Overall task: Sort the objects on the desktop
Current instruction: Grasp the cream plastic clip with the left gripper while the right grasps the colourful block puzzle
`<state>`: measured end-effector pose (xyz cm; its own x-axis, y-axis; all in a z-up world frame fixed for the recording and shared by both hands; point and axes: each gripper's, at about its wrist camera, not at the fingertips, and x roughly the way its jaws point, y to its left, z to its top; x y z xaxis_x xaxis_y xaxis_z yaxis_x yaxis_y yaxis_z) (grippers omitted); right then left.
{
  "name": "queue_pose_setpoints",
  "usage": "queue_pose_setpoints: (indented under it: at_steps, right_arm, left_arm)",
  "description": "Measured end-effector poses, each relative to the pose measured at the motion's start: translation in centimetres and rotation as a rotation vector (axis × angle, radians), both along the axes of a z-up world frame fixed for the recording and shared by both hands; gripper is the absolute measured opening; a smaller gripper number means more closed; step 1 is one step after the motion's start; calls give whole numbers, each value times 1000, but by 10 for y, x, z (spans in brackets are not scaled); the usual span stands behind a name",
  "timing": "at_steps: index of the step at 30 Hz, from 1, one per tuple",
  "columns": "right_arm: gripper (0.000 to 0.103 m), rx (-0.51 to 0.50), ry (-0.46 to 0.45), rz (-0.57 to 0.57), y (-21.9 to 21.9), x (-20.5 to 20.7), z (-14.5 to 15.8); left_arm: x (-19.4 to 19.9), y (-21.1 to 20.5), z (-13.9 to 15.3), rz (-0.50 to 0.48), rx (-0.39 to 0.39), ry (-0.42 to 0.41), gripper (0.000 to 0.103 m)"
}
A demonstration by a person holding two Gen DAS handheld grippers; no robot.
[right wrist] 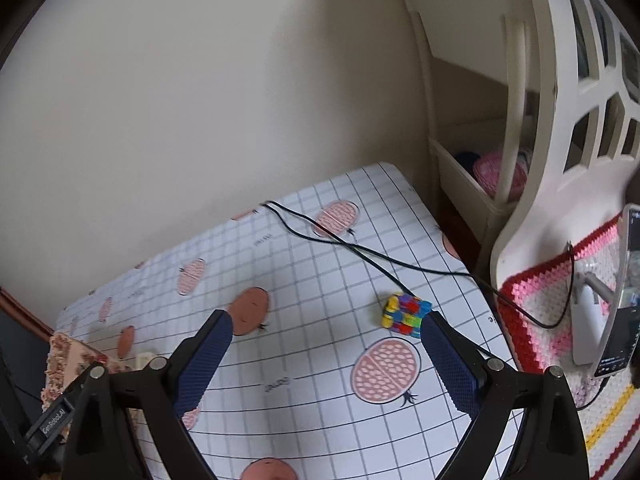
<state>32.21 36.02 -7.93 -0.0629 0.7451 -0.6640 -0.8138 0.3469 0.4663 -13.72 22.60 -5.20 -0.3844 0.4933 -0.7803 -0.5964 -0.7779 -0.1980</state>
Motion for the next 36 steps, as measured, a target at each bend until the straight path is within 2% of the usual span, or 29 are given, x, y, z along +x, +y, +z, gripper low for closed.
queue_pose_setpoints:
  at_steps: [11, 16, 20, 24, 26, 28, 30, 32, 36]
  right_arm:
    - [97, -66, 2, -21, 20, 12, -39]
    - [97, -102, -43, -45, 29, 19, -57]
    - [96, -135, -75, -52, 39, 21, -70]
    - [96, -149, -91, -61, 46, 23, -77]
    - [94, -149, -106, -66, 48, 23, -78]
    - [84, -150, -114, -65, 51, 23, -79]
    - [82, -149, -114, -60, 55, 22, -81]
    - [73, -154, -114, -57, 58, 21, -84]
    - [70, -158, -123, -59, 62, 20, -89]
  left_arm:
    - [-13, 25, -50, 6, -121, 0, 85]
    - [-23, 31, -69, 14, -138, -23, 85]
    - [-29, 35, -78, 19, -169, -5, 85]
    - [-28, 42, -83, 8, -167, 9, 85]
    - [-28, 47, -87, 4, -175, 19, 85]
    - [-29, 50, -92, 1, -175, 8, 85]
    - [-32, 51, -99, 5, -168, -11, 84]
    - [-32, 54, -104, 5, -174, -17, 84]
    - [-35, 57, -109, 7, -171, -17, 83]
